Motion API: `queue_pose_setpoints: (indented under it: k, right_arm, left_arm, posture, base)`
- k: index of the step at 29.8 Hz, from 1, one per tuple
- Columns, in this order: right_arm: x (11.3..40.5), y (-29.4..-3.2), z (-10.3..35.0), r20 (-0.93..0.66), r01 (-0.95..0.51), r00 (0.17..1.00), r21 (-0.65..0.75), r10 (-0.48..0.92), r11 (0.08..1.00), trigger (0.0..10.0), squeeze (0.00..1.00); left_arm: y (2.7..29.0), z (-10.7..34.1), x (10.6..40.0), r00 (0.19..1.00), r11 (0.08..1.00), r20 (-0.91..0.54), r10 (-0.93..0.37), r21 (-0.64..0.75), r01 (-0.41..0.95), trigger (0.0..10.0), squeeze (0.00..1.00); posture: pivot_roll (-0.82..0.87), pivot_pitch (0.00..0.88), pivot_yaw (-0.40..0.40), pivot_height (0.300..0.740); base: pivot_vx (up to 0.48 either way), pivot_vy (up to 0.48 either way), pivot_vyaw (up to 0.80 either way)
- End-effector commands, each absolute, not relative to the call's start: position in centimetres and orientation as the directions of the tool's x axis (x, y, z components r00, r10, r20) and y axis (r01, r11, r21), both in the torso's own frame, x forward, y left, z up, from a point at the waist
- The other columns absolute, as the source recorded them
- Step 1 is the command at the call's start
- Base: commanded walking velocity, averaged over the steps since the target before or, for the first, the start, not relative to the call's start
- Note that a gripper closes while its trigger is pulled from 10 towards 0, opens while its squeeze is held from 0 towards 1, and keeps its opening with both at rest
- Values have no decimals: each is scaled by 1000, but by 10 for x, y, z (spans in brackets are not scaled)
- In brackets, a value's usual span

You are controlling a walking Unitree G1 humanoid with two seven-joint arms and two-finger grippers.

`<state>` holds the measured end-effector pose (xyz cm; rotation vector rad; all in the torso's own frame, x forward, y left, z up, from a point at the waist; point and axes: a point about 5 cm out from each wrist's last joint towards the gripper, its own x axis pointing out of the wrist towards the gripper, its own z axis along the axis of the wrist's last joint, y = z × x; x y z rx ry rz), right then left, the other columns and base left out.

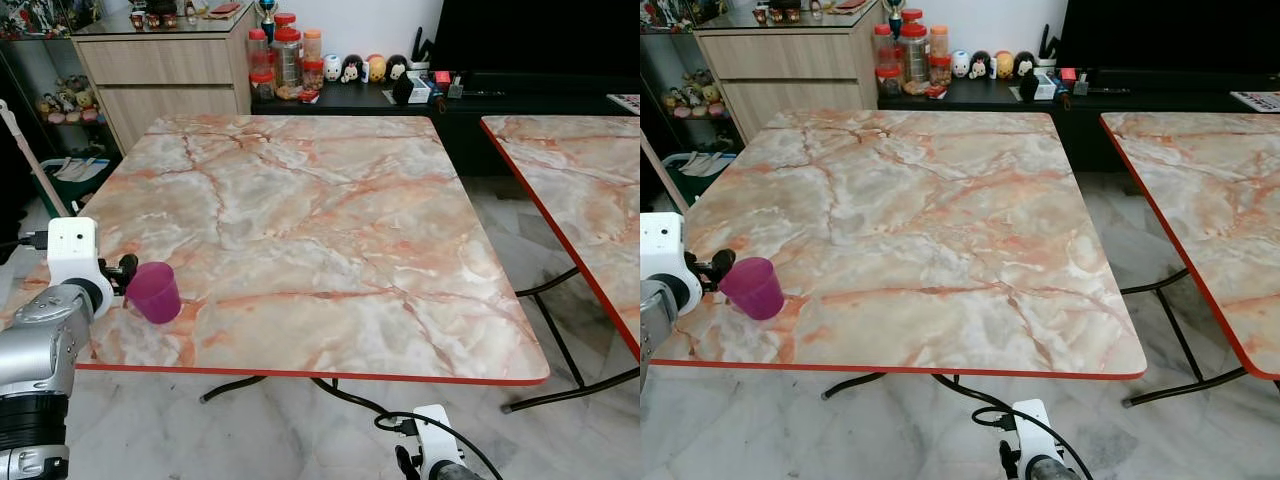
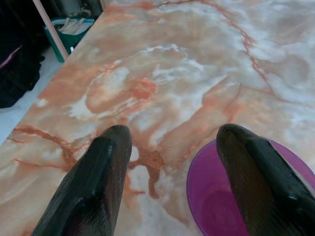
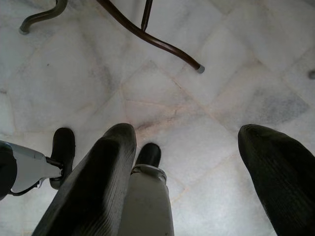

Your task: Setting the table

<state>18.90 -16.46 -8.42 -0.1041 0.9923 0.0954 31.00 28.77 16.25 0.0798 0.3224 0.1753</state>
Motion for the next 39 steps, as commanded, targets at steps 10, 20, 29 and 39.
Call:
queue_pose_setpoints:
  k: [10, 20, 29, 39]
  right_arm:
    - [191, -163, -83, -840, -123, 541, -35, 37, 992, 10000, 0]
    - [190, -163, -84, -842, -120, 539, -31, 39, 992, 10000, 0]
    - [191, -163, -84, -841, -119, 539, -29, 40, 993, 10000, 0]
    - [192, -164, -83, -840, -116, 541, -28, 40, 993, 10000, 0]
  left_arm:
    - [287, 153, 307, 912, 982, -377, 163, 154, -112, 10000, 0]
    - [283, 146, 306, 896, 982, -419, 145, 172, -78, 10000, 0]
    - [284, 143, 306, 886, 977, -436, 155, 202, -72, 10000, 0]
    - [285, 140, 307, 885, 980, -437, 161, 176, -92, 0, 0]
  posture:
    - [55, 0, -3, 732]
    - [53, 0, -2, 732]
    - [50, 0, -2, 732]
    - [51, 0, -9, 732]
  base:
    - [0, 0, 0]
    - [0, 0, 0]
    - [0, 0, 0]
    - [0, 0, 0]
